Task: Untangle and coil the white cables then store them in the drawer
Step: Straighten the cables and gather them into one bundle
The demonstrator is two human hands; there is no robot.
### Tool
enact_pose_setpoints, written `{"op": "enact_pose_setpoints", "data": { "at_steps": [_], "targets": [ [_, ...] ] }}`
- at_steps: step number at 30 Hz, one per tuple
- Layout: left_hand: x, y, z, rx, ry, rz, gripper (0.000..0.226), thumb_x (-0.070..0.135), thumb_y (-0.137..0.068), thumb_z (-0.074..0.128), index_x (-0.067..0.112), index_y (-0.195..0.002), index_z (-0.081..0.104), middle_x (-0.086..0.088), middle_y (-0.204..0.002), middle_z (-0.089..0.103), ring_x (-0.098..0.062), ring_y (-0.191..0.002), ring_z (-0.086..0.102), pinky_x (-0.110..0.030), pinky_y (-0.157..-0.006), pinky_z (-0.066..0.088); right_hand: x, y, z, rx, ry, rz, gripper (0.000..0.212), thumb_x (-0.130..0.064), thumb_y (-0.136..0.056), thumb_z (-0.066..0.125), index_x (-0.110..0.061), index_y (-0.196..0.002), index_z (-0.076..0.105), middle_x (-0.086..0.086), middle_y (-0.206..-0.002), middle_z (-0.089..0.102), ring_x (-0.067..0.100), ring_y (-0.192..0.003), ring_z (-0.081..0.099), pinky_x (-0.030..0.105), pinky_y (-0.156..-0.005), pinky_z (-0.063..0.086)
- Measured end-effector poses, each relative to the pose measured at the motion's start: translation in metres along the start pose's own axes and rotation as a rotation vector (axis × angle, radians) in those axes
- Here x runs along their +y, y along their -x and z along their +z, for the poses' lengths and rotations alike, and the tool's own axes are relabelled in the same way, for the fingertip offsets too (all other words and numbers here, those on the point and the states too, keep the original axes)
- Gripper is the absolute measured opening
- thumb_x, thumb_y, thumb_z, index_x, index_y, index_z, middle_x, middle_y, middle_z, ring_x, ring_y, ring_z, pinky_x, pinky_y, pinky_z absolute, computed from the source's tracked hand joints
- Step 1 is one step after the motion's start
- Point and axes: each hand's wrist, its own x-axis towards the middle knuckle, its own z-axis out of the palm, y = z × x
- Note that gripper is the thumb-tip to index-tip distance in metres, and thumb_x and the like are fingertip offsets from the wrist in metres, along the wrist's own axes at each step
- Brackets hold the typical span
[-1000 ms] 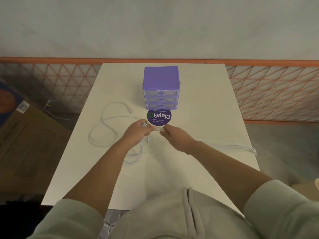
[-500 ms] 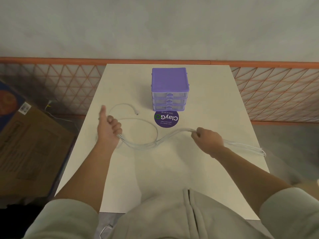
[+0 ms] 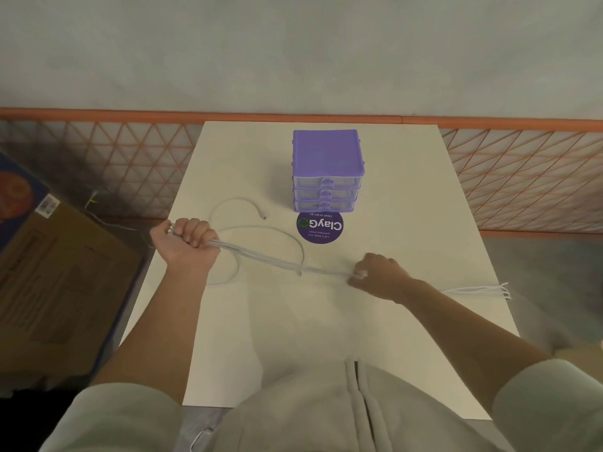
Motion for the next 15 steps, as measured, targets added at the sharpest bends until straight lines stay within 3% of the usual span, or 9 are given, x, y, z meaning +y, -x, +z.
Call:
{"op": "enact_pose_setpoints", "data": {
  "at_steps": [4, 7, 10, 15],
  "targets": [
    [-0.009, -0.003, 0.008, -0.029, 0.050, -0.005, 0.022, 0.030, -0.070, 0.045, 0.020, -0.053, 0.033, 0.007, -0.048, 0.023, -0.009, -0.039, 0.019, -0.019, -0.038, 0.012, -0.070, 0.002, -0.012, -0.078, -0.300, -0.162, 0.040, -0.057, -0.089, 0.058, -0.021, -0.106, 0.063, -0.001, -0.107, 0.063, 0.021, -0.097, 0.060, 0.037, -0.085, 0.051],
    [-0.006, -0.007, 0.012, -0.008, 0.054, 0.027, 0.022, 0.029, -0.071, 0.044, 0.021, -0.055, 0.033, 0.007, -0.048, 0.024, -0.009, -0.038, 0.021, -0.018, -0.037, 0.013, -0.101, 0.003, -0.013, -0.079, -0.436, -0.166, 0.047, -0.064, -0.094, 0.041, -0.021, -0.102, 0.059, -0.004, -0.091, 0.062, 0.021, -0.079, 0.058, 0.036, -0.065, 0.052],
    [0.004, -0.013, 0.008, 0.022, 0.031, 0.051, 0.024, 0.031, -0.075, 0.044, 0.022, -0.057, 0.033, 0.008, -0.049, 0.025, -0.008, -0.038, 0.023, -0.018, -0.037, 0.014, -0.097, 0.005, -0.010, 0.012, -0.348, -0.123, 0.062, -0.070, -0.094, 0.025, -0.018, -0.089, 0.059, -0.003, -0.080, 0.062, 0.023, -0.071, 0.059, 0.036, -0.065, 0.051],
    [0.006, -0.017, -0.003, 0.113, 0.050, 0.053, 0.043, 0.037, -0.095, 0.032, 0.021, -0.055, 0.035, 0.007, -0.049, 0.026, -0.009, -0.039, 0.024, -0.018, -0.038, 0.018, -0.045, 0.008, -0.006, 0.145, -0.128, 0.107, 0.075, -0.069, -0.095, 0.011, -0.017, -0.084, 0.064, -0.001, -0.071, 0.056, 0.024, -0.065, 0.055, 0.032, -0.068, 0.047]
  ]
}}
